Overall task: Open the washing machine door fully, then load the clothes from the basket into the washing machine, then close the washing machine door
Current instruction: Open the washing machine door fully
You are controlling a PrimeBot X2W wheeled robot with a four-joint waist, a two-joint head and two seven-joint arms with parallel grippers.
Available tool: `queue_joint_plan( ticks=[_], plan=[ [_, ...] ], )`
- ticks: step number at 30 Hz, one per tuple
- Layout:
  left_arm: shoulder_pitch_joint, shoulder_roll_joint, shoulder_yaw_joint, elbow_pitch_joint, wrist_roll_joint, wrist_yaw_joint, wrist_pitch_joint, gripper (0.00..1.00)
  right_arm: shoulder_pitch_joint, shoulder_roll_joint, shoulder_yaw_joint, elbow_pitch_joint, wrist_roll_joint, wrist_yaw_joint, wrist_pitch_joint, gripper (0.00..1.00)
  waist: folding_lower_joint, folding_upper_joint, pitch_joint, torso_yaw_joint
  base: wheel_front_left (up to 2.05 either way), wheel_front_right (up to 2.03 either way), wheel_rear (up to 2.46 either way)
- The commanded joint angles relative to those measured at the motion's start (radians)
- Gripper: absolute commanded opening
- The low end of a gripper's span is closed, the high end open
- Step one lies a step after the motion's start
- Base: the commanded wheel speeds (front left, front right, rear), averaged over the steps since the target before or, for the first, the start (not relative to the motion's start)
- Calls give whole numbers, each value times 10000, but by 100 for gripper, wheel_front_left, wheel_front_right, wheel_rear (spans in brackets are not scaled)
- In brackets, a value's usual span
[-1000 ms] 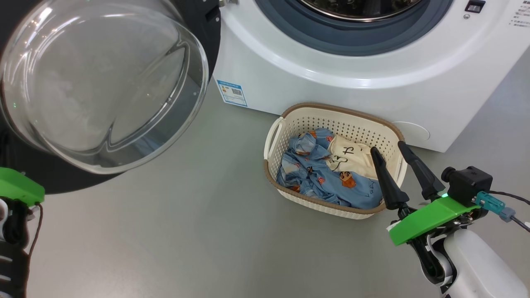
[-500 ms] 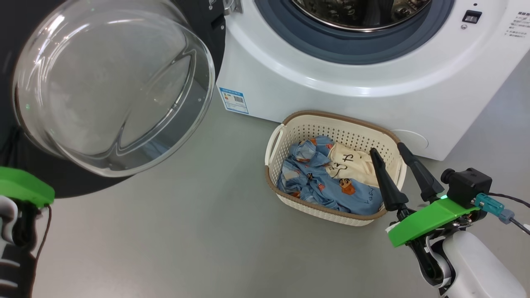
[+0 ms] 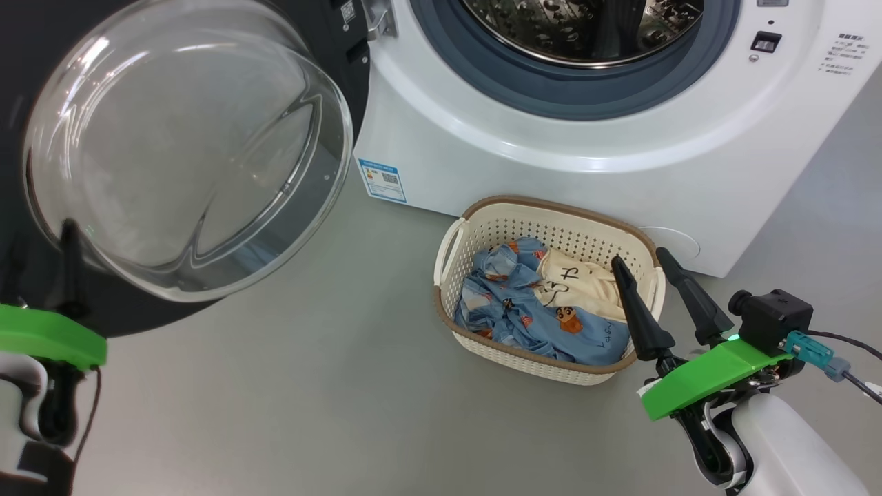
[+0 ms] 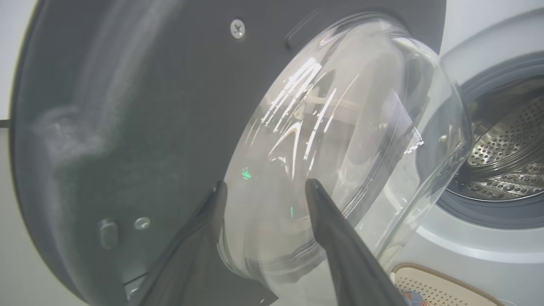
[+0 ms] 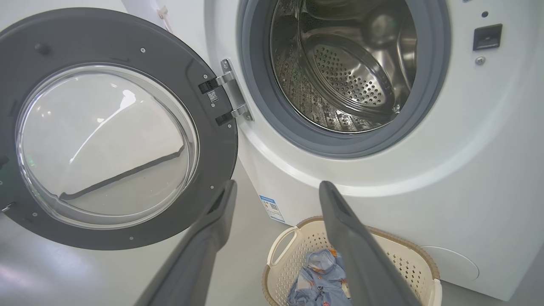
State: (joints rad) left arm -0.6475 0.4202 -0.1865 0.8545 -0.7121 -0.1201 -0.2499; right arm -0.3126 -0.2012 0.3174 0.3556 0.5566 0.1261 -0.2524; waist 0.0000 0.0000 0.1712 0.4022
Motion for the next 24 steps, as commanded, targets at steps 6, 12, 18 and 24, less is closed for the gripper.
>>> queue_joint_plan(
  ticks=[6, 12, 18, 24],
  plan=[
    [837, 342, 495, -1796, 77, 477, -115, 100, 62, 71, 164, -311, 34, 46, -94, 100, 0, 0, -139, -206, 0, 0, 0],
    [1807, 269, 563, -3496, 157, 972, -113, 100, 73, 90, 175, -348, 28, 46, -94, 100, 0, 0, -198, -480, 0, 0, 0],
    [2439, 226, 380, -4756, 367, 1391, 9, 100, 77, 121, 201, -388, 44, 46, -94, 100, 0, 0, -242, -756, 0, 0, 0],
    [2941, 48, 153, -5728, 442, 1709, 199, 100, 96, 146, 208, -393, 58, 46, -94, 100, 0, 0, -387, -1151, 0, 0, 0]
  ],
)
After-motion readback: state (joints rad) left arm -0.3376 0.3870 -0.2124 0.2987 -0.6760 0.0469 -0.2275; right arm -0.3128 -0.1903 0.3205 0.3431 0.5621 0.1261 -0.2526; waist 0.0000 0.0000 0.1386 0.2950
